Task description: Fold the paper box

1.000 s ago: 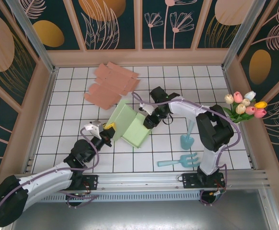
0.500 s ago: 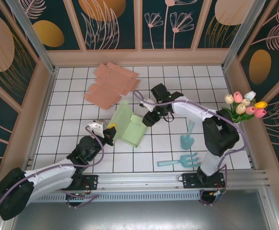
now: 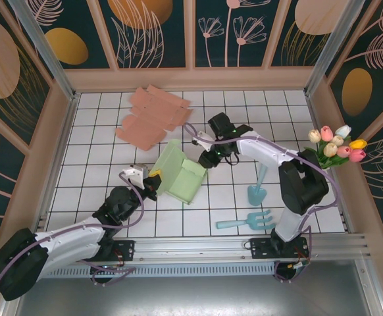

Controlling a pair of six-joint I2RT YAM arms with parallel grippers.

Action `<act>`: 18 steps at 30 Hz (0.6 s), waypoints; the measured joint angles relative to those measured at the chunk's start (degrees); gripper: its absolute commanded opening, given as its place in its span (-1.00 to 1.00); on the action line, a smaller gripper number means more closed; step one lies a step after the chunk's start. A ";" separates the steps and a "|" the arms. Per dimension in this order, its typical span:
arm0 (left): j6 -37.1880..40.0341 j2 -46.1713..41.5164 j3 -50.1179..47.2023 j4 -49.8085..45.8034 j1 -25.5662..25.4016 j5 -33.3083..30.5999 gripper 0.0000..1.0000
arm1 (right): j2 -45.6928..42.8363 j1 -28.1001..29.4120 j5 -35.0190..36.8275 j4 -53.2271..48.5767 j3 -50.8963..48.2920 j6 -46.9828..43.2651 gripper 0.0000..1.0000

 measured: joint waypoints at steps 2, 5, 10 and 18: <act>0.00 0.24 0.02 0.15 0.02 0.00 -1.00 | 1.40 0.26 0.00 0.15 -0.11 -0.02 -0.50; 0.00 0.44 0.02 0.39 0.00 0.02 -1.00 | 3.08 0.42 0.02 0.31 -0.17 0.00 -0.45; 0.00 0.92 0.02 0.87 0.02 0.00 -1.00 | 4.63 1.16 0.61 0.37 -0.17 -0.02 -0.51; -0.02 1.42 0.11 1.27 0.02 0.22 -1.00 | 5.05 2.23 3.69 2.01 -0.96 -0.61 -0.83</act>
